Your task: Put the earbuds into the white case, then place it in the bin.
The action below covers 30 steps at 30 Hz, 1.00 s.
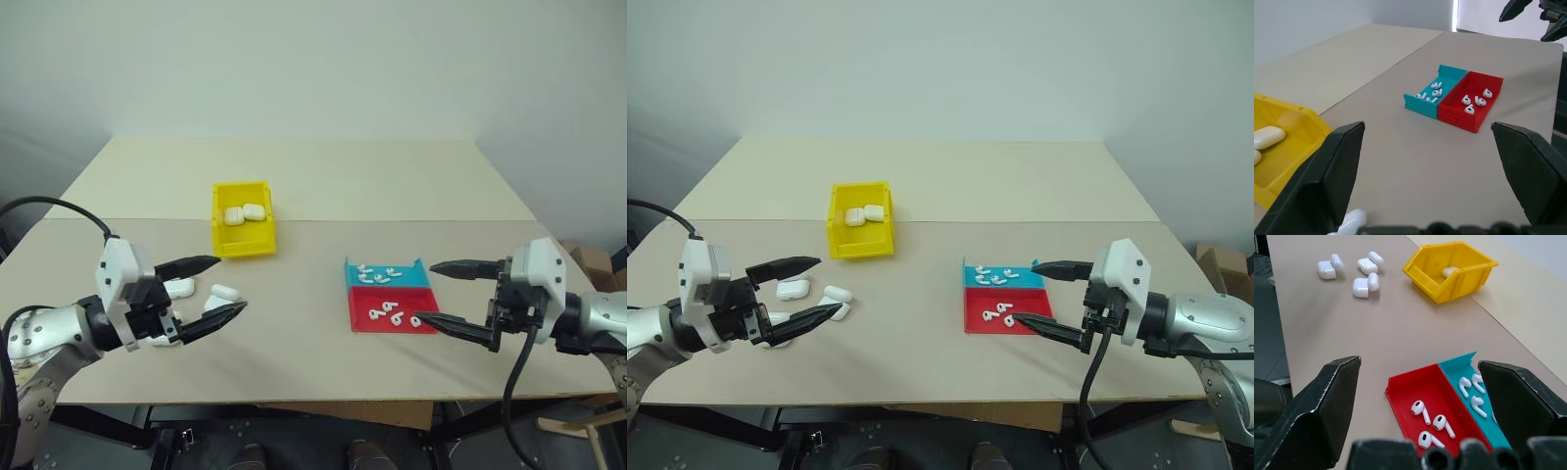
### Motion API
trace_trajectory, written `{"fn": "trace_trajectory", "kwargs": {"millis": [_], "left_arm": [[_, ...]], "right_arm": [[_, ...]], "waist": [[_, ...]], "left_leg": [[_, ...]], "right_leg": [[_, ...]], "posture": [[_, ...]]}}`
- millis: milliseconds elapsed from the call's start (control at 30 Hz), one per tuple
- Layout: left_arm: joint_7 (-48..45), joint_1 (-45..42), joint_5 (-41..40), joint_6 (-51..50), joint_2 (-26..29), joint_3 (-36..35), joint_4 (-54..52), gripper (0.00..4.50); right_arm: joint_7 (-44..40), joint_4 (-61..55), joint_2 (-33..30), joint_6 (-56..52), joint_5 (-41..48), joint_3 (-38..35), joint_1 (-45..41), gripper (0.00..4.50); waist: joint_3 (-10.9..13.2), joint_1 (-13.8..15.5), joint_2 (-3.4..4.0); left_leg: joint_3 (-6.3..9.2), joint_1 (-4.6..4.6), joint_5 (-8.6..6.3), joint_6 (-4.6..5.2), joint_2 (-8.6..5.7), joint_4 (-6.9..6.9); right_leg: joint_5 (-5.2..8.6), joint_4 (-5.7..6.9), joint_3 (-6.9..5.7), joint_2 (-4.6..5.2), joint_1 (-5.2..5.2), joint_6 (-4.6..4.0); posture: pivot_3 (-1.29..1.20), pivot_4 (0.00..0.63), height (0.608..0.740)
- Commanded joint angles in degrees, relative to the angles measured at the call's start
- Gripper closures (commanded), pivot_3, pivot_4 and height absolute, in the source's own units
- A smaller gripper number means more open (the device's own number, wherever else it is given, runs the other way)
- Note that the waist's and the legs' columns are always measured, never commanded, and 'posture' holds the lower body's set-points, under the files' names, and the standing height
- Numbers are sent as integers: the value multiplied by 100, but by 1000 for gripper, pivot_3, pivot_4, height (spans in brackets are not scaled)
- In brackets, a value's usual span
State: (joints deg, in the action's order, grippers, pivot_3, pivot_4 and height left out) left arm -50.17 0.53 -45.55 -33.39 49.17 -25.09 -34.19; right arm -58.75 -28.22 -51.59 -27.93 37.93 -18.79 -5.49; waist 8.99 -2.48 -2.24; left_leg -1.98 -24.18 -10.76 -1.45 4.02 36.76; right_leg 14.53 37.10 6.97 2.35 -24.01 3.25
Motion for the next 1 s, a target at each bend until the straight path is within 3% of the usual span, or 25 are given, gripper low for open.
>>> {"fn": "trace_trajectory", "kwargs": {"millis": [33, 333, 433, 533, 600, 667, 767, 1000], "left_arm": [[-107, -50, -250, -60, 124, -167, -59, 0], [580, -143, -196, -418, 278, -137, -301, 0], [1217, -189, 277, -290, 116, -38, -606, 0], [1674, -382, 151, -849, 285, 11, -704, 0], [1885, -564, -155, -1462, 491, 26, -678, 0], [2321, -1045, -820, -2773, 931, 119, -470, 0], [2628, -1872, -1199, -3927, 1387, 576, -179, 0], [3669, -3737, -1140, -5642, 723, 1176, 622, 0]], "right_arm": [[5, -150, -36, 68, 129, -237, 9, 36], [50, -144, -27, 66, 149, -249, 17, 36], [55, -97, -18, 64, 148, -195, -37, 36], [81, -44, -17, 71, 115, -91, -195, 36], [92, -43, -32, 21, 156, -93, -266, 36], [85, -76, -46, -11, 190, -127, -260, 36], [151, -162, -15, -48, 210, -178, -185, 36], [457, -448, 120, -108, 315, -187, 41, 36]], "waist": [[0, 0, 1], [0, -2, 0], [0, 2, 0], [0, 5, 0], [0, 2, -1], [1, 2, -1], [1, 10, -2], [2, 20, -3]], "left_leg": [[0, 0, 0, 0, 0, 0], [0, 0, 0, 0, 0, 0], [0, 0, 0, 0, 0, 0], [1, 0, 0, 0, 0, 0], [1, 1, 0, 0, 0, 0], [1, 2, 0, 0, 0, 0], [6, 0, 0, 0, -1, 0], [12, -8, 0, 0, -6, 0]], "right_leg": [[0, 0, 0, 0, 0, 0], [0, 0, 1, 0, 1, 1], [0, 0, 1, 0, 1, 1], [-1, -1, 1, 0, 2, 1], [-1, 0, 1, 0, 3, 1], [2, 3, 0, 0, 1, 7], [16, 3, -4, 0, 0, 31], [6, 3, -7, 0, -1, 12]], "posture": [[0, 150, 740], [0, 150, 740], [0, 150, 740], [0, 150, 740], [0, 150, 740], [0, 150, 740], [0, 150, 740], [0, 150, 740]]}}
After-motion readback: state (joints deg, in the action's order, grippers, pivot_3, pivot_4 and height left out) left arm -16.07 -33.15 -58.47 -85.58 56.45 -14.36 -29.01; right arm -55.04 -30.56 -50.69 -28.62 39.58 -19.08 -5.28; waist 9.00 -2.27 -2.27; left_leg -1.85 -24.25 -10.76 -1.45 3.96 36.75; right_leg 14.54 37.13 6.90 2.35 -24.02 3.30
